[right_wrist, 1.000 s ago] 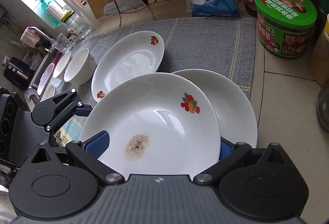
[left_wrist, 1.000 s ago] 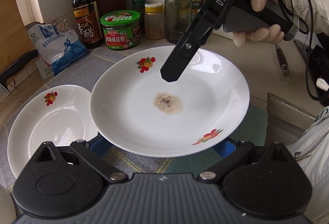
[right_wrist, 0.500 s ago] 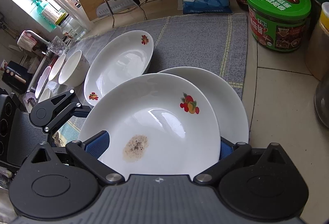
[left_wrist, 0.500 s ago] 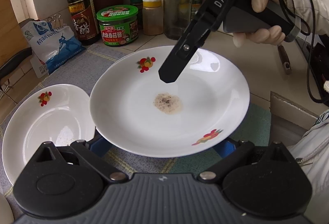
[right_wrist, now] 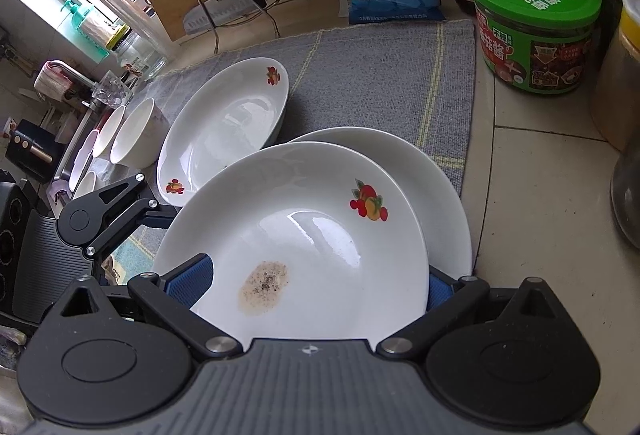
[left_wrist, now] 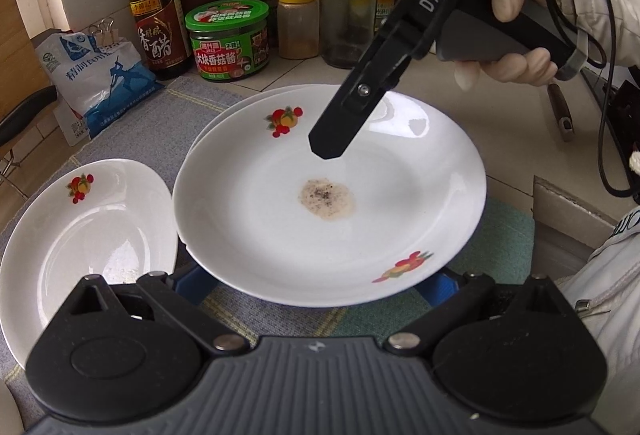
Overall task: Organize plates and bowls
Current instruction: 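Lower the stained plate onto the other white plate with the right gripper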
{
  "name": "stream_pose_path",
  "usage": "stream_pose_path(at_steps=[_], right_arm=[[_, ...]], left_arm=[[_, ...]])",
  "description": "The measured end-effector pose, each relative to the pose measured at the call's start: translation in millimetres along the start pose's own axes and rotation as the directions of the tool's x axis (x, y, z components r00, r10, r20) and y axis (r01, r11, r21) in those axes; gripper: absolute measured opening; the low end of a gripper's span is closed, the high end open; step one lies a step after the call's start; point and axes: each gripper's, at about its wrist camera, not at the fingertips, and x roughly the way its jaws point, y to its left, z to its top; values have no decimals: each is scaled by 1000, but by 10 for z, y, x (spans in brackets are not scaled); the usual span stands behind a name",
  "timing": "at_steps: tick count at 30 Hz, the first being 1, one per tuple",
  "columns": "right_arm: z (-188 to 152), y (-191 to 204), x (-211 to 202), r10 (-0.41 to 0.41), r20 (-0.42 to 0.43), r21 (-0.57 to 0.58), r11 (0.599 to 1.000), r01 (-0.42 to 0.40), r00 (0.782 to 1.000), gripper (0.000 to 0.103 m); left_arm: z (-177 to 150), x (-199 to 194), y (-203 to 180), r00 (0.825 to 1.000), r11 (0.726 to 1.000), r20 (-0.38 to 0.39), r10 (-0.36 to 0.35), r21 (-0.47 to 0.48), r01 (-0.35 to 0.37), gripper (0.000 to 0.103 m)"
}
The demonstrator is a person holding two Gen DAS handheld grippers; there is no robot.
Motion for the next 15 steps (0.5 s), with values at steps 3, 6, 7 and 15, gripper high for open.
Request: stream_pose_path(at_steps=[3, 6, 7, 15], right_arm=[[-2, -27, -4, 10, 7, 2, 1000, -10, 1000, 103], [-1, -34, -9, 10, 17, 4, 1000, -10, 1000, 103], [0, -34, -8, 9, 20, 7, 1000, -9, 1000, 103], [-27, -17, -25, -10, 37, 27, 1000, 9, 999, 103]], left_arm=[[2, 10, 4, 1000, 1000, -2, 9, -6, -9, 101], [9, 23, 22, 1000, 1000, -3, 11, -9, -11, 101], [8, 24, 25, 1000, 1000, -4, 10, -7, -10, 101], [16, 66, 0, 1000, 1000, -15, -1, 7, 1, 101]])
